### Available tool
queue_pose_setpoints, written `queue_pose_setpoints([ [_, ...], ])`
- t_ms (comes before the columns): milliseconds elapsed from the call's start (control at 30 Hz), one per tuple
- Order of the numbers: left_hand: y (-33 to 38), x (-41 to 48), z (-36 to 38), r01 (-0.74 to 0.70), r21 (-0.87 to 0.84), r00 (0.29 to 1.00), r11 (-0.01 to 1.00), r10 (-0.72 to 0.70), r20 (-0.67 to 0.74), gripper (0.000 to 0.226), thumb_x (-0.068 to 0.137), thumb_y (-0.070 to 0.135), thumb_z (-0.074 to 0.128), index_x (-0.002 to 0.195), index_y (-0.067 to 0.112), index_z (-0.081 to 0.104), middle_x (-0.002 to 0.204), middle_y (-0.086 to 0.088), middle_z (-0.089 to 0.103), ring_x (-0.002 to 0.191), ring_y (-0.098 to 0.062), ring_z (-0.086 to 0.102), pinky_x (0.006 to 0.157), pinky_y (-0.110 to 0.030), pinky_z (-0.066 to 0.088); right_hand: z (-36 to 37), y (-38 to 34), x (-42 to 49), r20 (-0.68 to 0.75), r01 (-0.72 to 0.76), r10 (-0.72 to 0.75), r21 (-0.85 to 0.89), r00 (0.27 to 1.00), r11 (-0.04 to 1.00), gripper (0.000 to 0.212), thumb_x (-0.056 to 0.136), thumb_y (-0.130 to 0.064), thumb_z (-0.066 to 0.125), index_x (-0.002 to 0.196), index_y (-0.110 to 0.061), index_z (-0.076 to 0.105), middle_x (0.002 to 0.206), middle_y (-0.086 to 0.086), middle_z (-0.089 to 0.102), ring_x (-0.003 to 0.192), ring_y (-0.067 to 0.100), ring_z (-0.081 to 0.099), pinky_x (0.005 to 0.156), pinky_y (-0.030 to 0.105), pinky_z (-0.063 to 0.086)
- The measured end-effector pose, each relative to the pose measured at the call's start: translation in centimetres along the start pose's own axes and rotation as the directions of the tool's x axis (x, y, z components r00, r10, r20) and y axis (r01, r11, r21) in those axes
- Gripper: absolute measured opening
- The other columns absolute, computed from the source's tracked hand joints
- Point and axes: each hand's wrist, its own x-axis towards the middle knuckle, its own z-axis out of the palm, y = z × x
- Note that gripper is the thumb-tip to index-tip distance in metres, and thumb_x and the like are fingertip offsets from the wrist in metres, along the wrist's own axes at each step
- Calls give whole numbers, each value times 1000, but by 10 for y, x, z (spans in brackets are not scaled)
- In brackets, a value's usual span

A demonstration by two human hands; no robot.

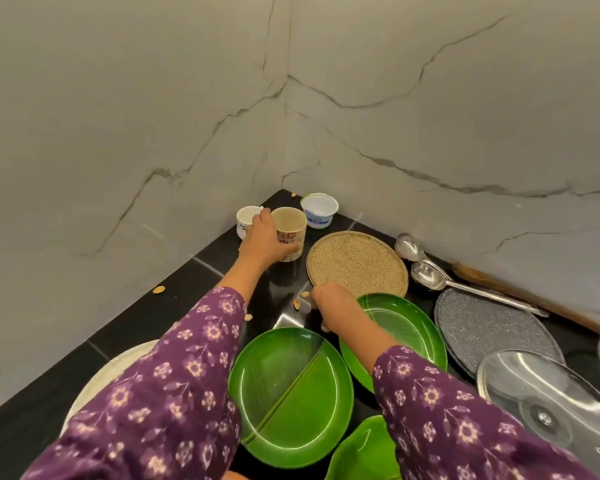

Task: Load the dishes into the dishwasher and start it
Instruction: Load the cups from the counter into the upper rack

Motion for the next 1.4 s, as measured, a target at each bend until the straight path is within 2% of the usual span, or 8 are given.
queue_pose_setpoints([
  [533, 5, -10, 0, -159, -61, 972, 985, 145, -187, 83, 60, 33, 87, 126, 9, 42, 121, -9, 51, 109, -23, 50, 79, -30, 41, 5, -8, -21, -186, 32, -26, 28, 982, 999, 31, 81, 12, 55, 107, -3, 59, 107, 17, 62, 100, 34, 62, 77, 39, 49],
  [767, 46, -77, -50, -326, -70, 920, 943, 300, -254, 89, 56, 42, 89, 128, 16, 44, 119, -1, 54, 105, -15, 51, 80, -29, 45, -5, -9, -16, 24, -22, 21, 29, 999, 999, 34, 86, -1, 59, 120, -4, 58, 123, 15, 59, 112, 34, 58, 88, 38, 49],
  [867, 76, -119, -67, -389, -110, 893, 915, 344, -290, 91, 54, 45, 89, 128, 17, 45, 118, 2, 56, 102, -11, 53, 82, -23, 46, -4, -7, -49, -170, 56, -49, 39, 984, 998, 27, 89, -2, 49, 113, -6, 62, 116, 15, 62, 109, 34, 59, 88, 42, 52],
  [1000, 117, -183, -68, -442, -256, 876, 860, 352, -330, 86, 48, 50, 90, 120, 24, 50, 107, 14, 58, 93, 7, 54, 74, -1, 37, 7, 9, -128, -381, 55, 99, 373, 919, 926, 23, 92, -11, 46, 107, -9, 63, 110, 14, 63, 102, 32, 60, 82, 40, 48],
  [1100, 152, -229, -48, -469, -300, 873, 830, 386, -298, 85, 45, 53, 89, 117, 31, 51, 102, 22, 58, 93, 12, 55, 75, -2, 38, 13, 37, -198, -364, 118, 393, 842, 844, 527, 21, 93, -10, 47, 100, -4, 67, 99, 16, 68, 82, 27, 64, 76, 40, 53],
  [1167, 179, -257, -25, -478, -334, 876, 812, 415, -245, 83, 44, 50, 91, 115, 30, 52, 103, 18, 61, 93, 4, 58, 82, -13, 45, 19, 60, -249, -90, 152, 491, 984, 867, -88, 19, 97, -14, 46, 93, -4, 62, 92, 16, 65, 67, 21, 63, 62, 33, 57],
  [1233, 206, -284, 1, -500, -372, 866, 782, 464, -186, 82, 44, 45, 93, 114, 25, 54, 104, 13, 63, 93, 1, 59, 83, -19, 48, 28, 86, -297, 152, 95, 370, 816, 916, -570, 31, 100, -30, 42, 92, -5, 58, 84, 13, 62, 64, 19, 62, 56, 27, 57],
  [1400, 285, -367, 74, -563, -442, 776, 698, 630, 6, 83, 44, 43, 92, 116, 30, 53, 104, 20, 62, 91, 8, 57, 80, -12, 45, 78, 157, -430, 105, 144, 225, 502, 969, -853, 86, 85, -75, 27, 104, 0, 64, 92, 21, 68, 79, 32, 69, 71, 39, 58],
])
